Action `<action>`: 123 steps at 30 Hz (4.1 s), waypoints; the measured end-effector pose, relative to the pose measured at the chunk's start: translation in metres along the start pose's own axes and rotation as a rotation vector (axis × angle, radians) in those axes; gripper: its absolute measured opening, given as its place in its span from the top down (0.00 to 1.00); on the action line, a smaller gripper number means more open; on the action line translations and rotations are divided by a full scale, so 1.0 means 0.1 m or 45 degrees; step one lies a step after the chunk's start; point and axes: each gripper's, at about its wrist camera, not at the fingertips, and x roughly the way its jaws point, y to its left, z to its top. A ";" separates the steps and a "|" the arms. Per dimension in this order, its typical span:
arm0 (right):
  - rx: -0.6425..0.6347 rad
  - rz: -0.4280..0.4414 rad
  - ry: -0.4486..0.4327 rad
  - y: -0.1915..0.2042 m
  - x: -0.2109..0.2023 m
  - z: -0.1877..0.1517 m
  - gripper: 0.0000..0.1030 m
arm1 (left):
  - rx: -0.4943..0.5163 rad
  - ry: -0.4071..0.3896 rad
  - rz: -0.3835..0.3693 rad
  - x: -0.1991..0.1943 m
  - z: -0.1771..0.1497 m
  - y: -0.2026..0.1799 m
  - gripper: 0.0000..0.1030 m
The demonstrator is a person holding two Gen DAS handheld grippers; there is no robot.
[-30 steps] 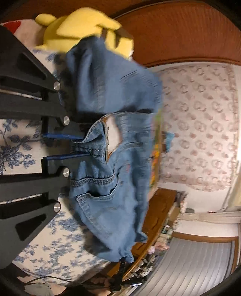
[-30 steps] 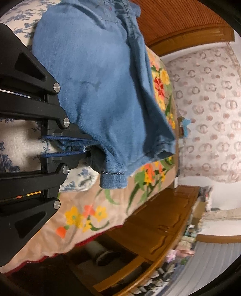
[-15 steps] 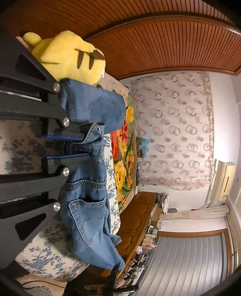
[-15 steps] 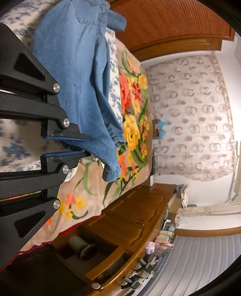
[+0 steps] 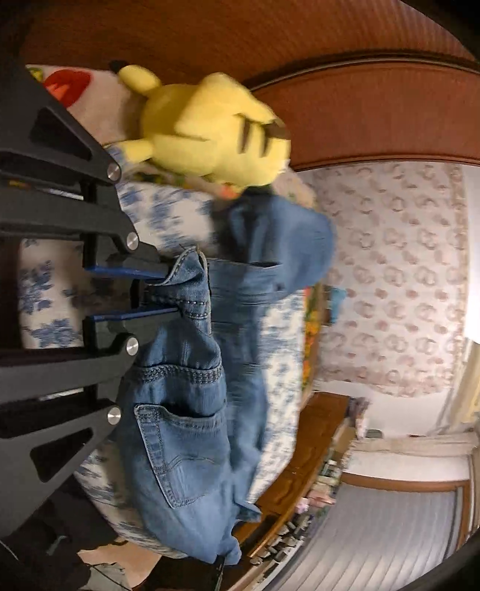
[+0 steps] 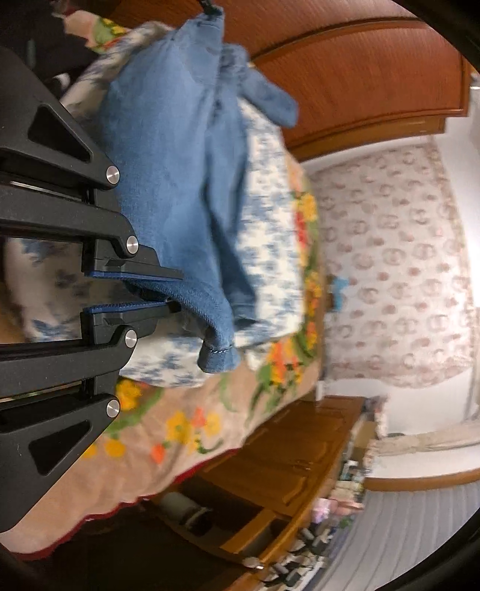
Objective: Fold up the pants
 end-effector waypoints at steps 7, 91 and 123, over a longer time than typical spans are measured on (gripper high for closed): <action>0.026 0.015 0.129 -0.07 0.20 -0.32 0.88 | -0.001 0.053 0.007 0.00 -0.15 -0.02 0.69; 0.037 -0.197 -0.018 -0.30 0.90 0.78 0.61 | 0.175 -0.056 -0.056 0.77 1.23 -0.46 0.42; 0.213 -0.084 0.043 -0.34 0.16 -0.52 0.50 | 0.277 0.065 -0.362 0.69 0.39 -1.90 0.42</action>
